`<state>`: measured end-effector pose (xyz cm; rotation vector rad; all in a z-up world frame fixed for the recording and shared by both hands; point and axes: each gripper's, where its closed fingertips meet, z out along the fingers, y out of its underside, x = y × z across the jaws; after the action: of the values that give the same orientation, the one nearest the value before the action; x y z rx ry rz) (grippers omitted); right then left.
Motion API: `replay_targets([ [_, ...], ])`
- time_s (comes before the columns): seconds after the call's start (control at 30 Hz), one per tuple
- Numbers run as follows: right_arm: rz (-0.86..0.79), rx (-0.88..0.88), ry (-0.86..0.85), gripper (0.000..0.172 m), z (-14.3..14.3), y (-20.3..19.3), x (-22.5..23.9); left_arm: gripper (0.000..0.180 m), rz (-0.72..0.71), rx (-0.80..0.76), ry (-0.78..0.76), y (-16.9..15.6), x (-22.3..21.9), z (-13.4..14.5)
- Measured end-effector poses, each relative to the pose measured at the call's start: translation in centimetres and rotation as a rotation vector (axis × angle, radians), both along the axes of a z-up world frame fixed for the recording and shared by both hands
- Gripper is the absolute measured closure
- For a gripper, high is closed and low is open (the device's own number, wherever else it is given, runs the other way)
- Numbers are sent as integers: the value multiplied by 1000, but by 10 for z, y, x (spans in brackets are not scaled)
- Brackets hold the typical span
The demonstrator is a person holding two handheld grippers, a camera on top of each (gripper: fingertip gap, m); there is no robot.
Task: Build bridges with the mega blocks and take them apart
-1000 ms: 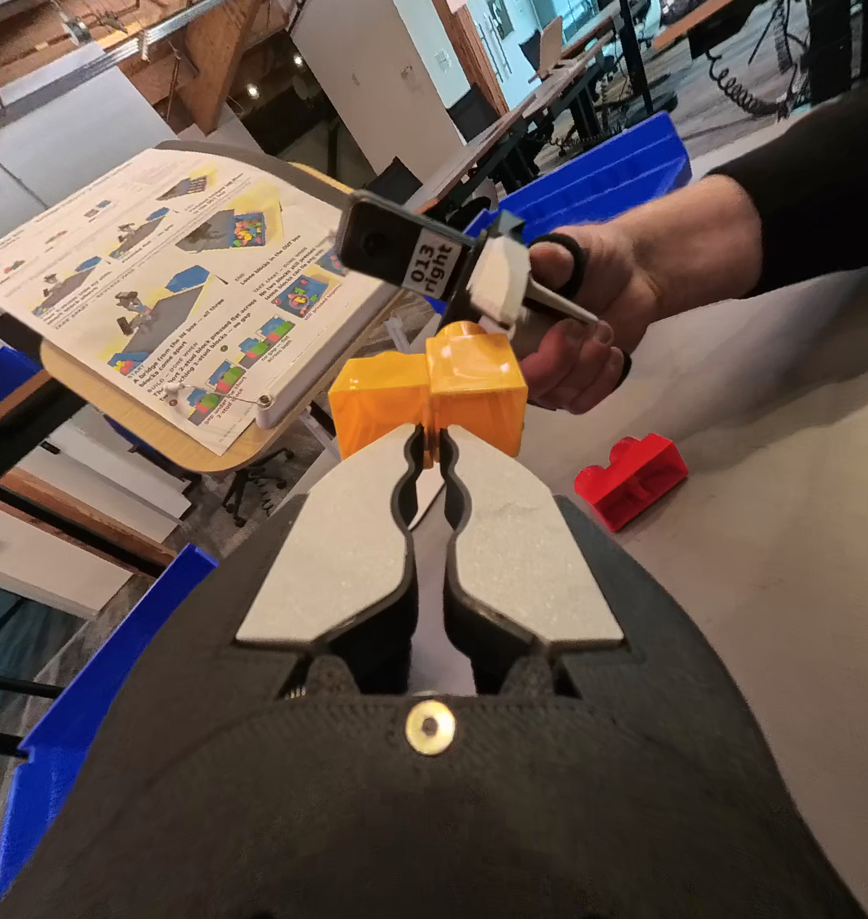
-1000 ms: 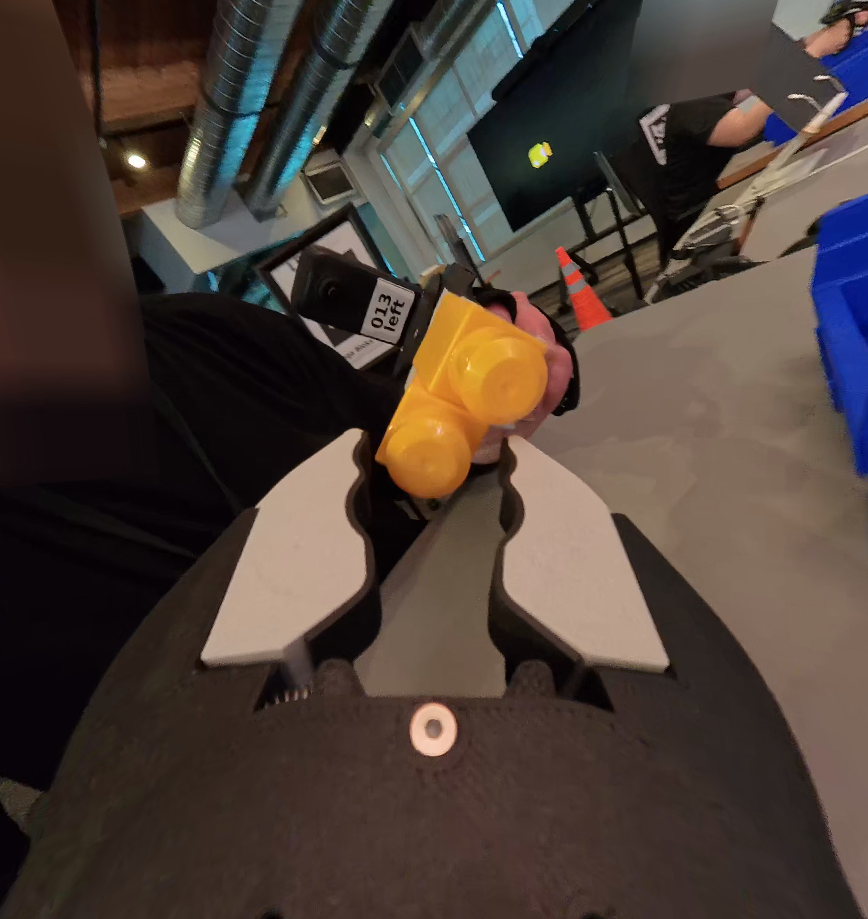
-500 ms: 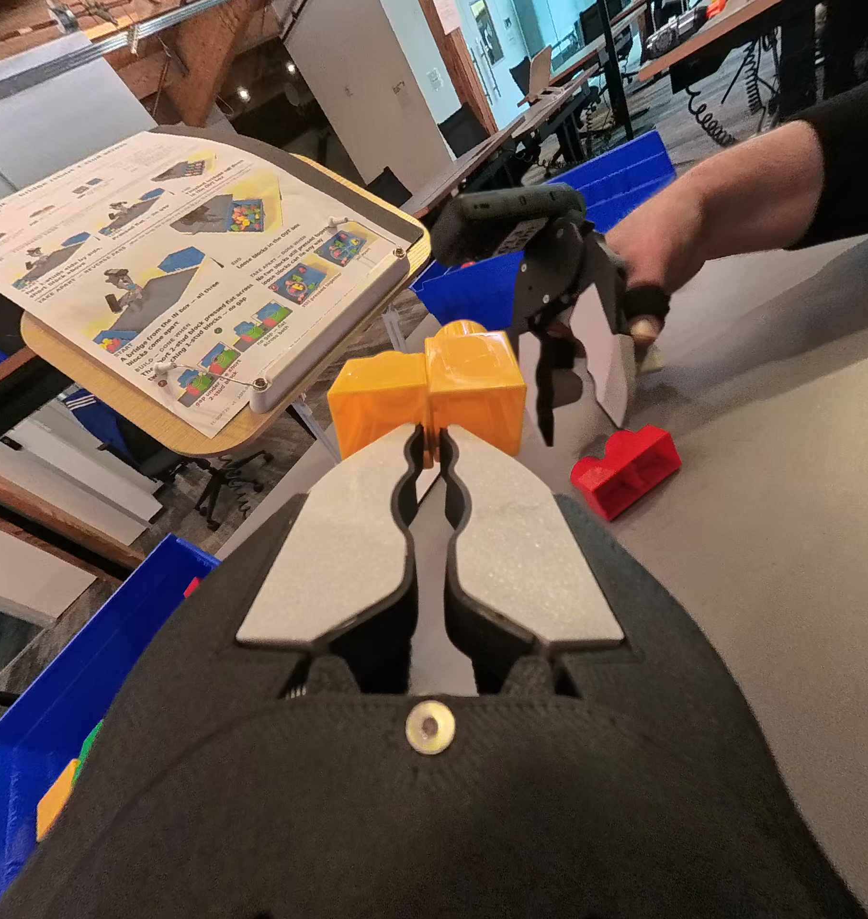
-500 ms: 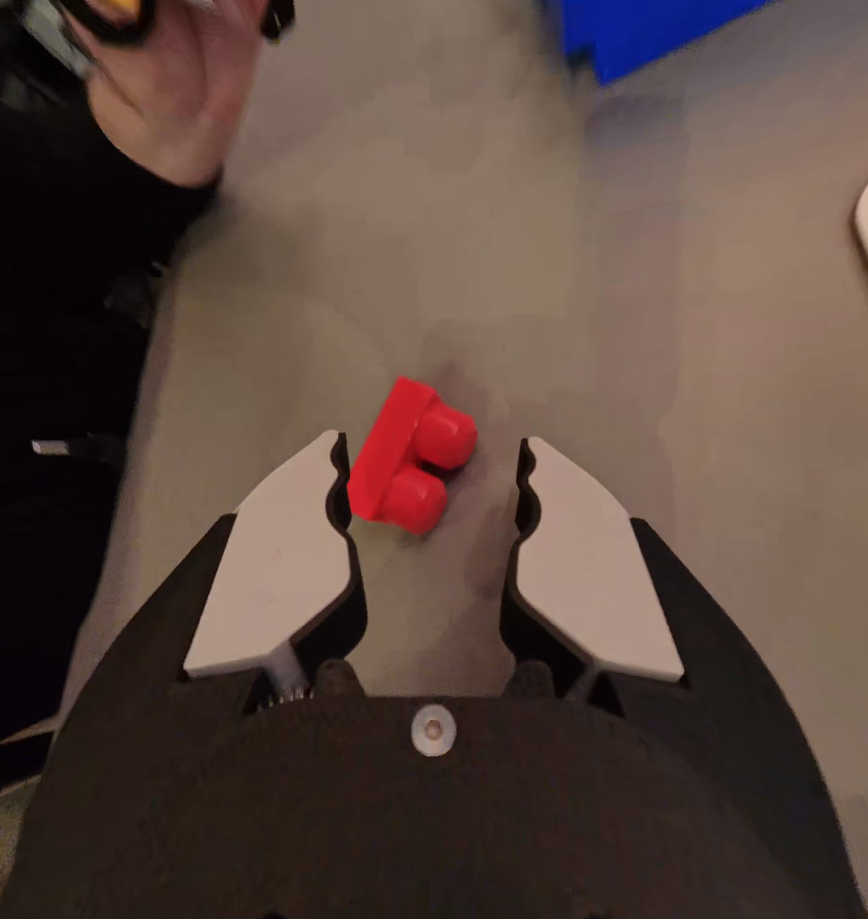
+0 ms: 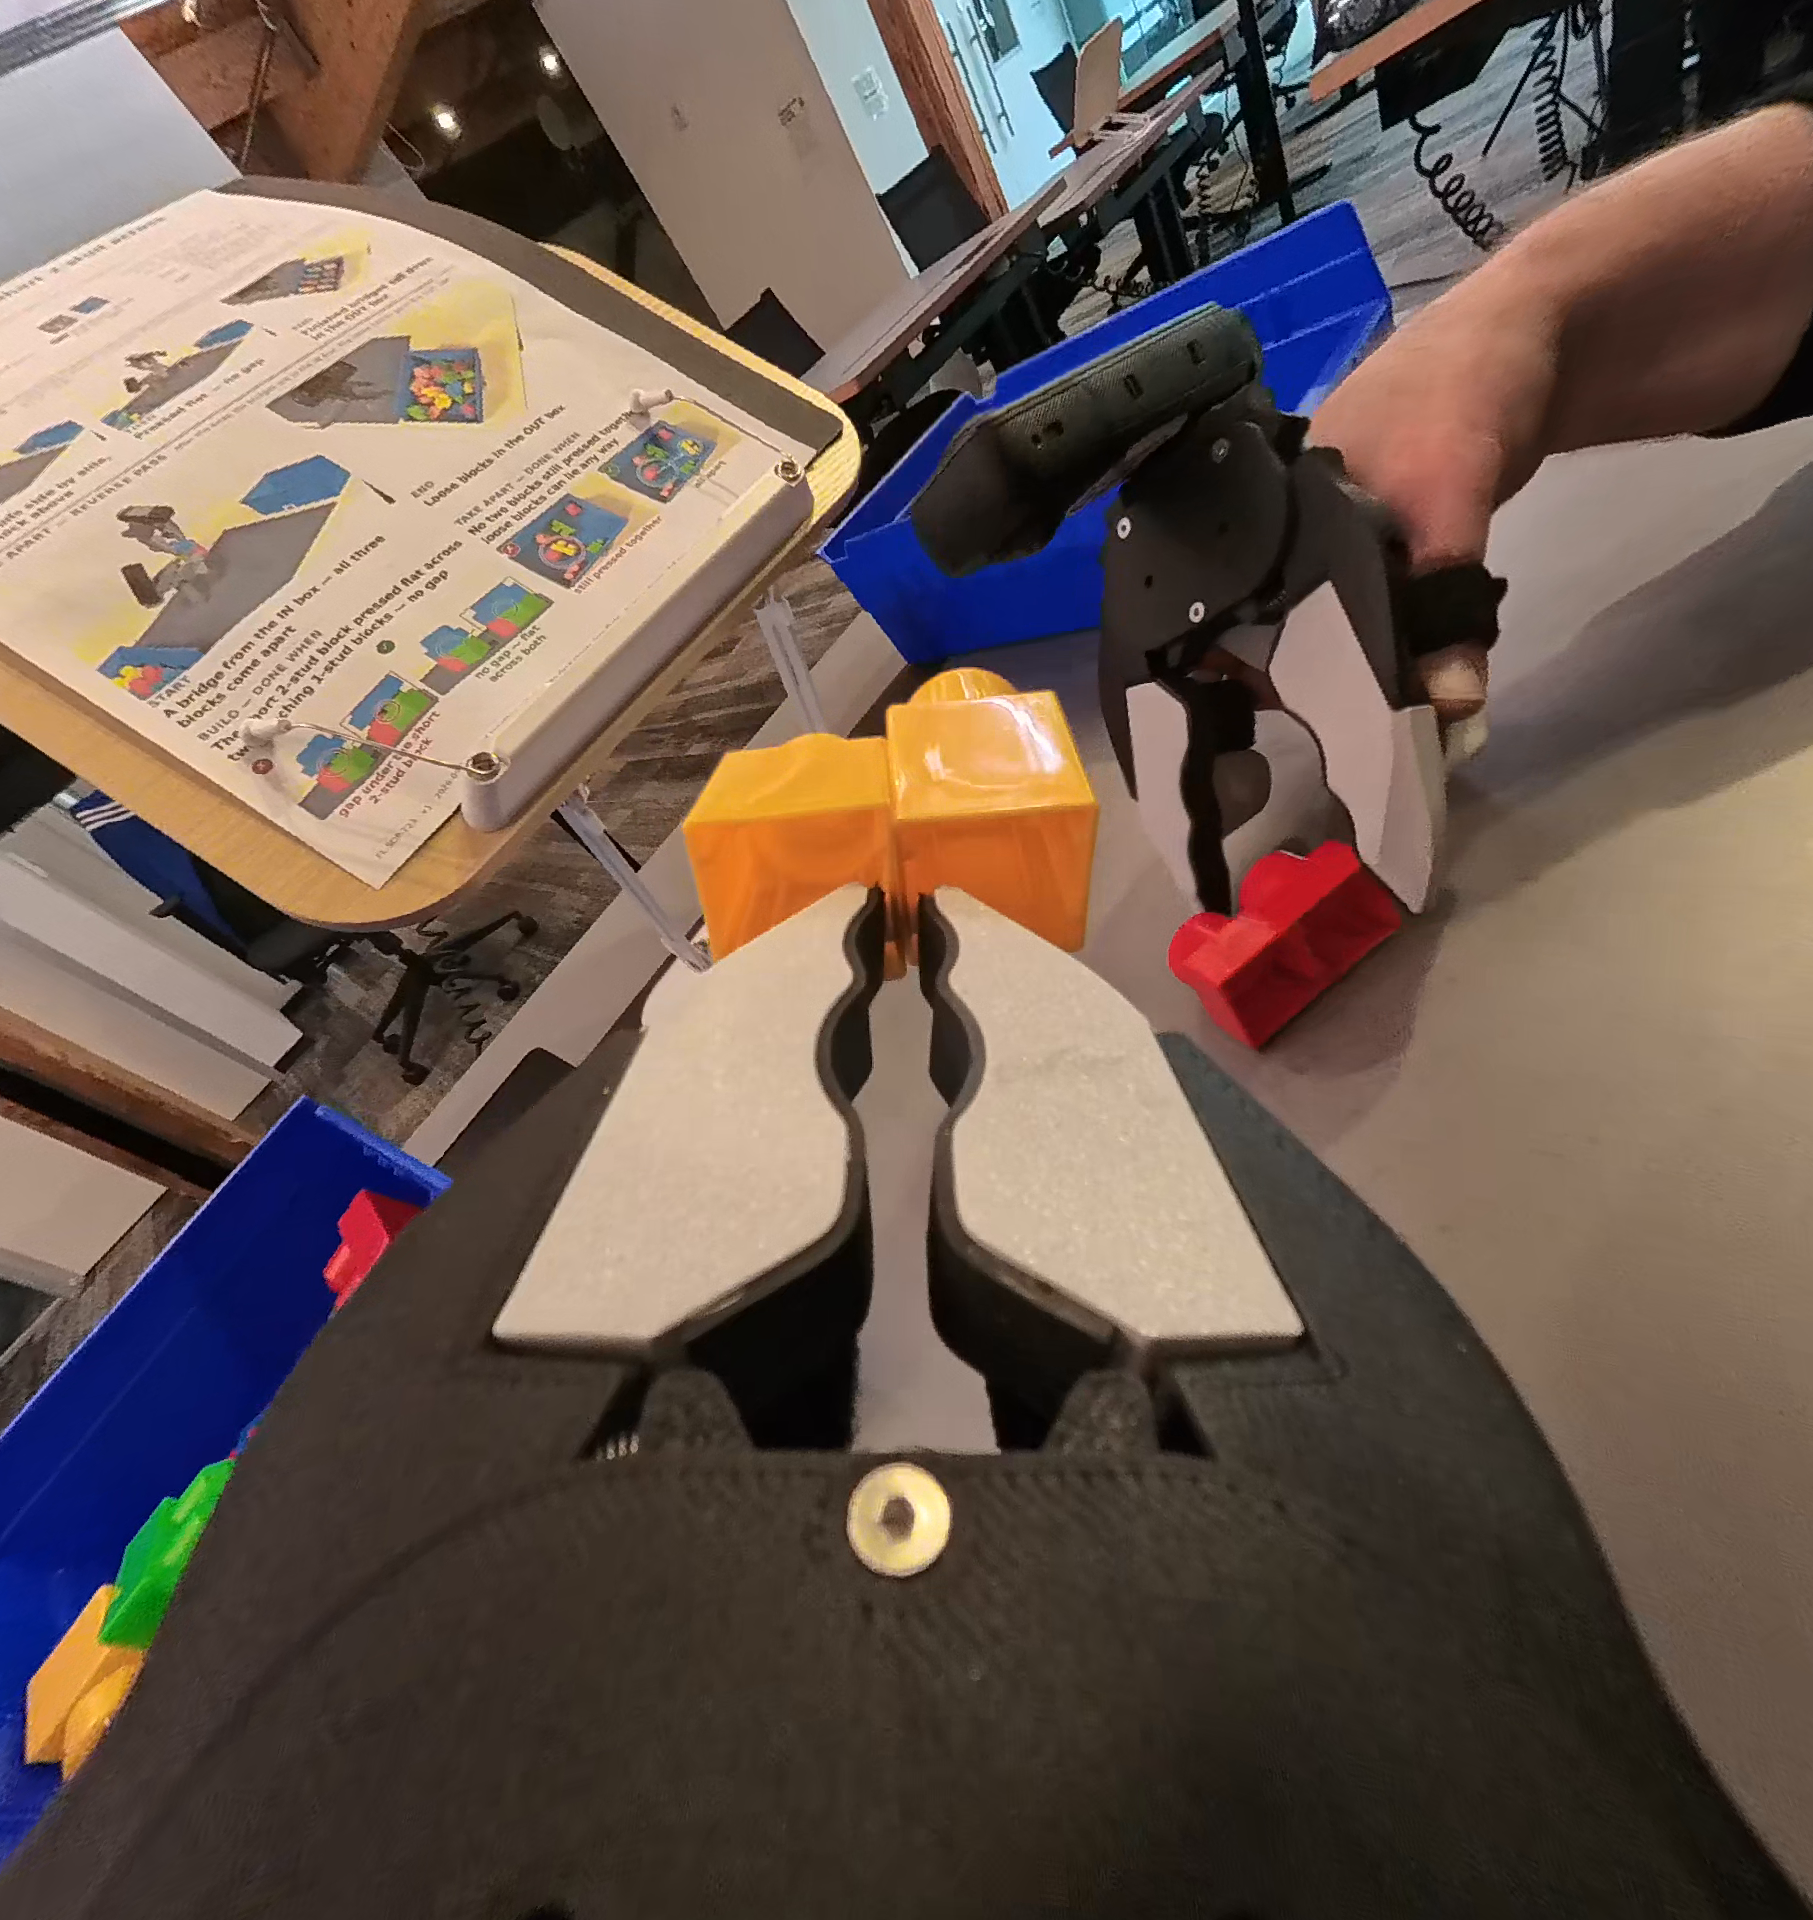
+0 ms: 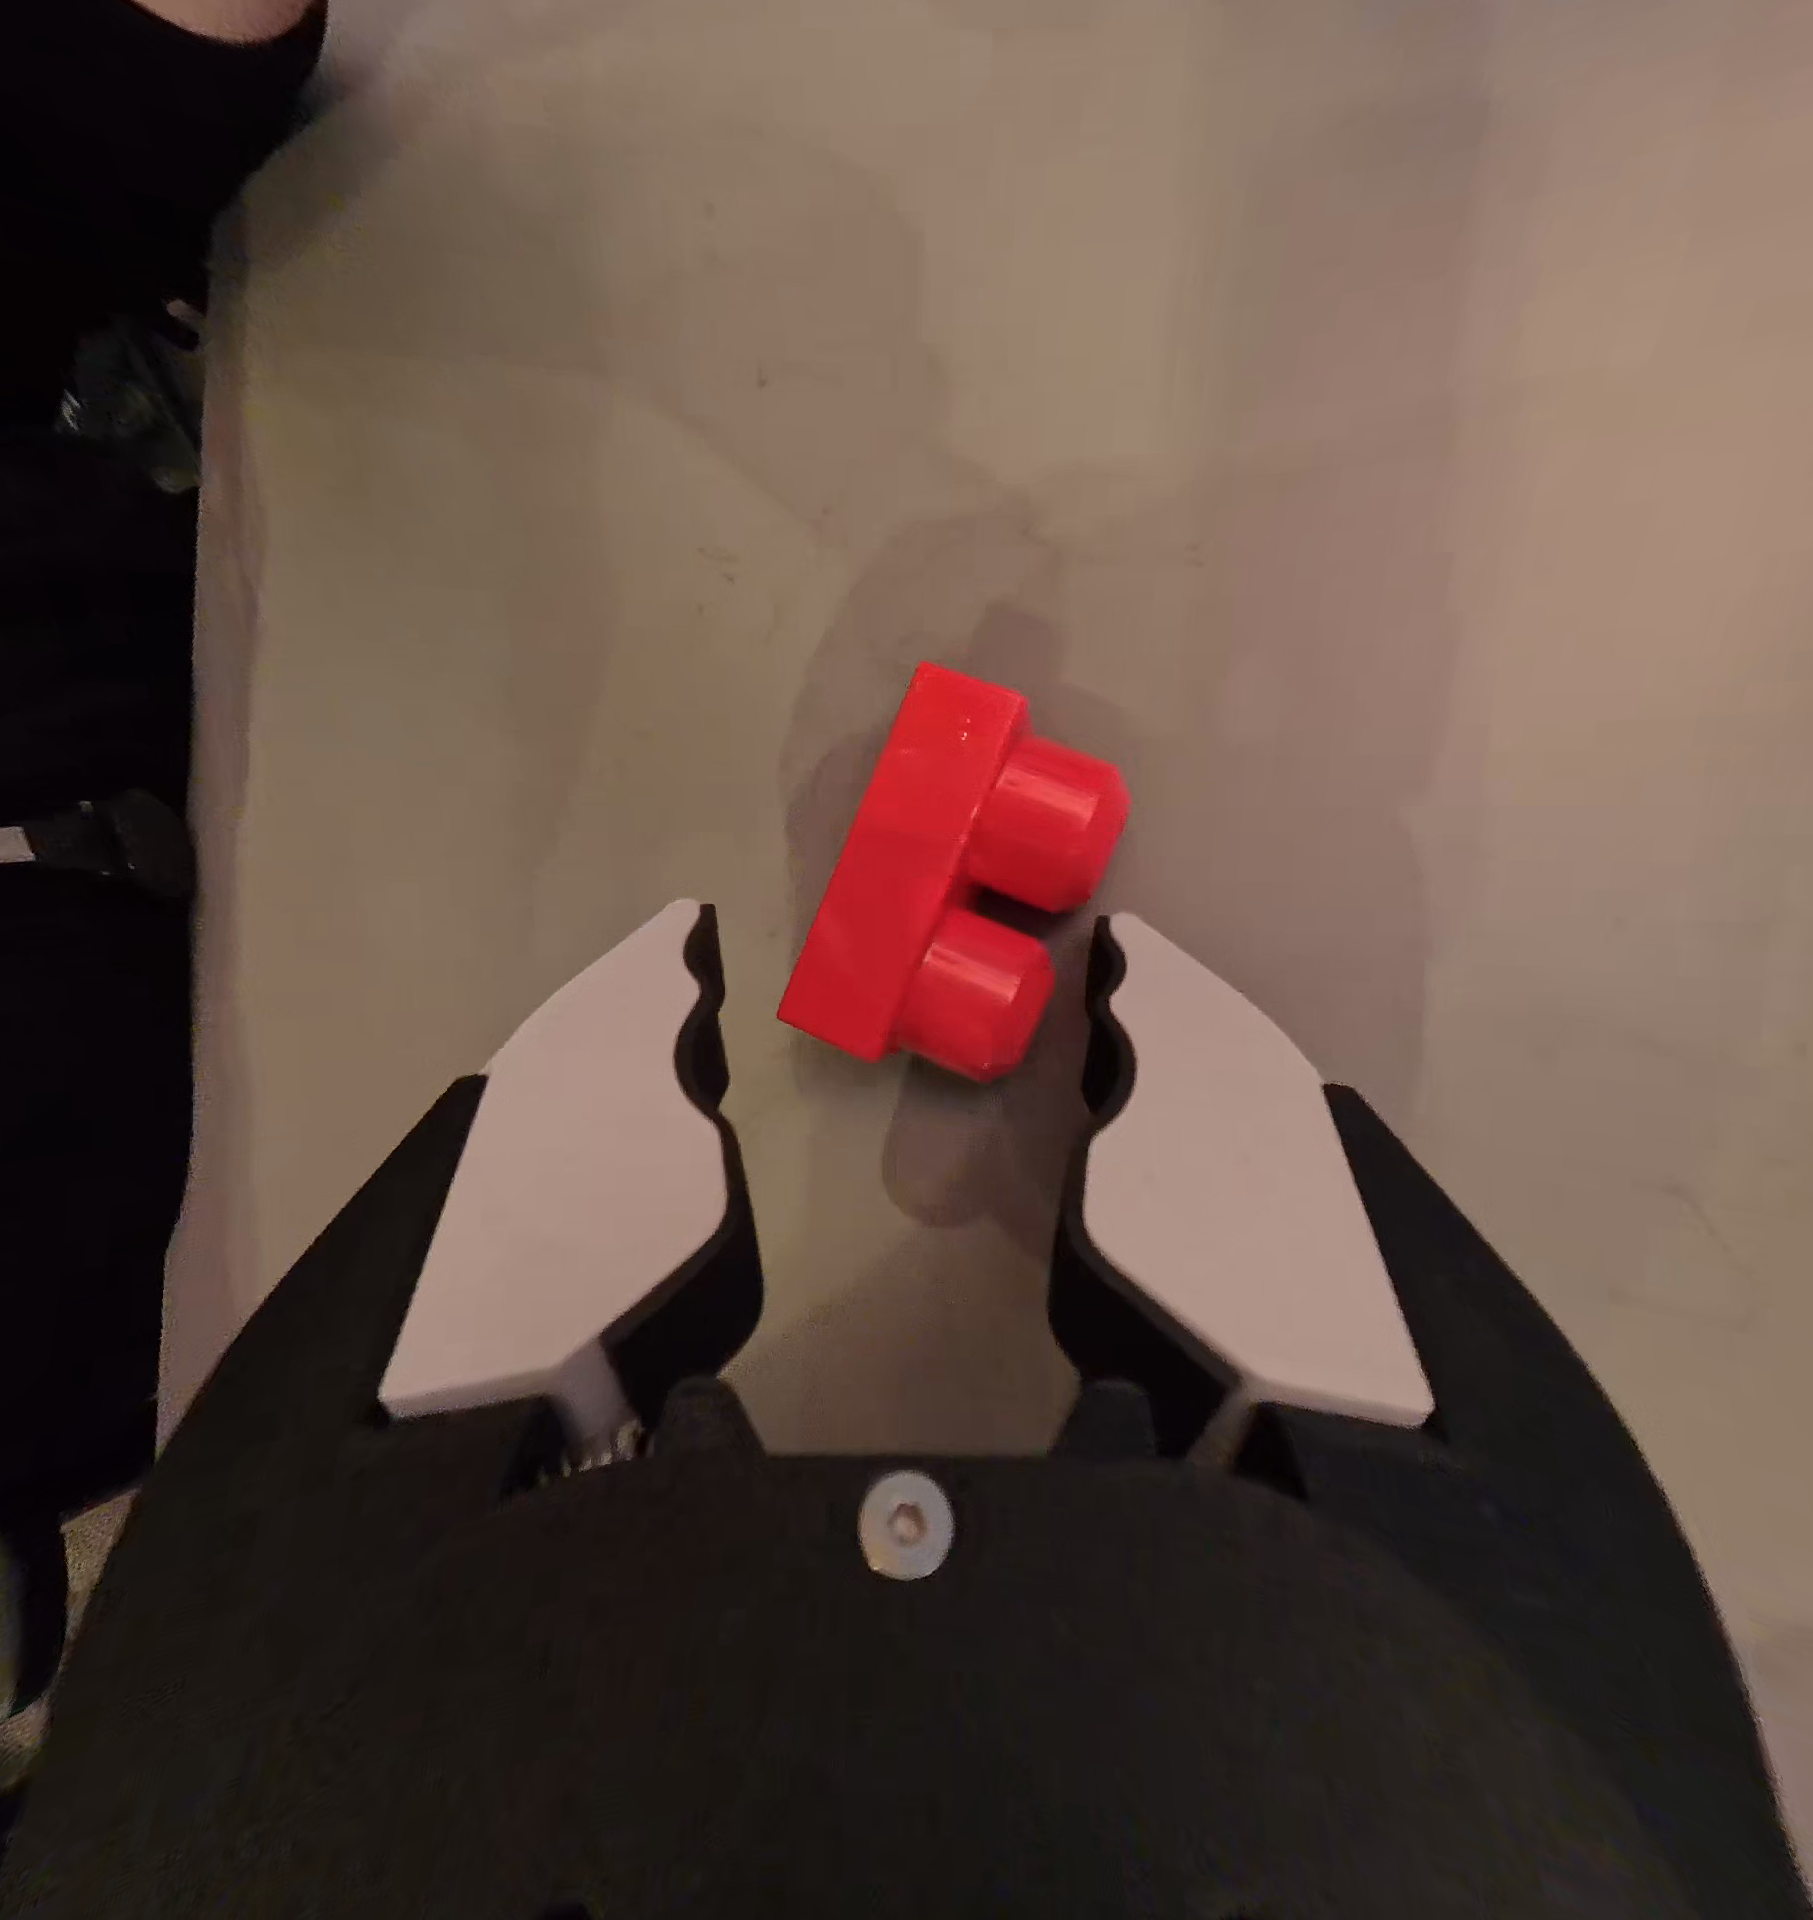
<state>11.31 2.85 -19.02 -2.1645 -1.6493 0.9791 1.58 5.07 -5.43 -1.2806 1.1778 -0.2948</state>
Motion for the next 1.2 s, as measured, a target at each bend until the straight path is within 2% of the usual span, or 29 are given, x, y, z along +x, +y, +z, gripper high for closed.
replay_targets([
  [0.17, 32, -6, 37, 126, 3, -9, -7, 175, -3, -7, 10, 0, 1, -3],
  [0.27, 32, -3, 57, 127, 4, -10, -9, 175, -5, -9, 11, 0, 2, -4],
  [0.4, 47, 87, 61, 128, 8, -6, -10, 175, -2, -14, 14, 1, 2, -5],
  [0.5, 83, 301, 12, 128, 16, 5, -8, 175, 4, -11, 16, 1, 0, -5],
  [0.67, 240, 790, -282, 127, 7, 18, -3, 175, 18, -13, 14, 4, -2, -5],
  [0.8, 346, 951, -344, 126, 6, 8, -9, 175, 22, -9, 20, 4, -2, -5],
  [0.9, 397, 953, -351, 125, 5, -5, -10, 175, 22, -7, 22, 4, -2, -5],
  [1.0, 416, 901, -366, 111, 3, -14, -7, 175, 23, -9, 21, 4, -2, -5],
  [1.1, 335, 694, -247, 109, 15, -23, -9, 175, 22, -6, 15, 4, -2, -4],
  [1.17, 254, 582, -167, 122, 29, -17, -10, 175, 23, -3, 13, 4, -3, -3],
  [1.2, 236, 545, -153, 121, 31, -13, -9, 175, 23, -3, 11, 4, -3, -3],
])
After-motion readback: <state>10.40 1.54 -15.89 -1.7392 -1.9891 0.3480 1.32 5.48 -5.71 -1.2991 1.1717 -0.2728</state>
